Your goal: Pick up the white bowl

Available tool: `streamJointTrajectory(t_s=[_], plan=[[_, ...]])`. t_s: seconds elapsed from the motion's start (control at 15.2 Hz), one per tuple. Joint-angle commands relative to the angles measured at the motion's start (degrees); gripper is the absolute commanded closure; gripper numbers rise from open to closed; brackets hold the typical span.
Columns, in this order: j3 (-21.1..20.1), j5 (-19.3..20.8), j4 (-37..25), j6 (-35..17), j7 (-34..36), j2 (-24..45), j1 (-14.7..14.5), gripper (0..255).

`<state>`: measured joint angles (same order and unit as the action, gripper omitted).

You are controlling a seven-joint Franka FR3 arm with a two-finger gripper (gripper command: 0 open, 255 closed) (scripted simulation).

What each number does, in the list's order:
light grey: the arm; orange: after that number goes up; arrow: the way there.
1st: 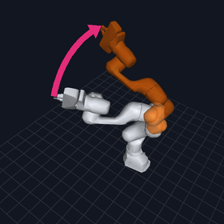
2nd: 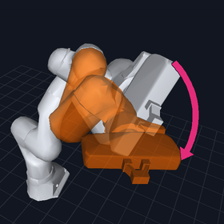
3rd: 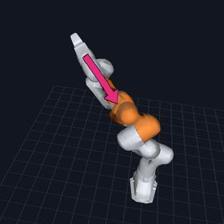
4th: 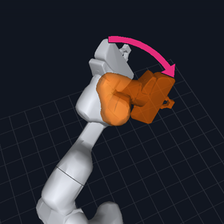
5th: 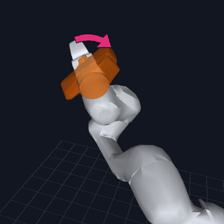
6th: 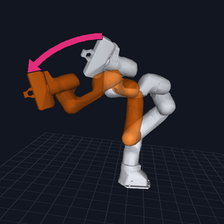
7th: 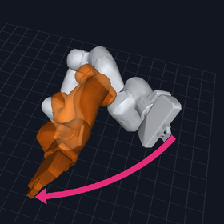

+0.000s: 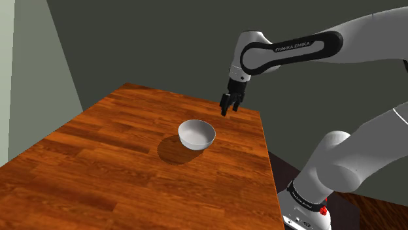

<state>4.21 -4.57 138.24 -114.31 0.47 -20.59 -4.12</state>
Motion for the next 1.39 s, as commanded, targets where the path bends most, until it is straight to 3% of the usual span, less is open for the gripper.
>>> streamJointTrajectory(t_s=[0.0,0.4,1.06,1.12,1.32], plan=[[0.2,-1.7,-0.4,-4.0,-1.0,4.2,-0.7,0],[0.6,-7.7,-4.8,-12.5,-5.2,16.9,-2.4,0],[0.4,-9.8,-3.2,-18.7,-7.4,21.7,-2.6,0],[0.4,-9.8,-3.2,-18.6,-7.3,21.6,-2.6,255],[0.3,-9.8,-3.2,-18.6,-7.2,21.7,-2.6,255]])
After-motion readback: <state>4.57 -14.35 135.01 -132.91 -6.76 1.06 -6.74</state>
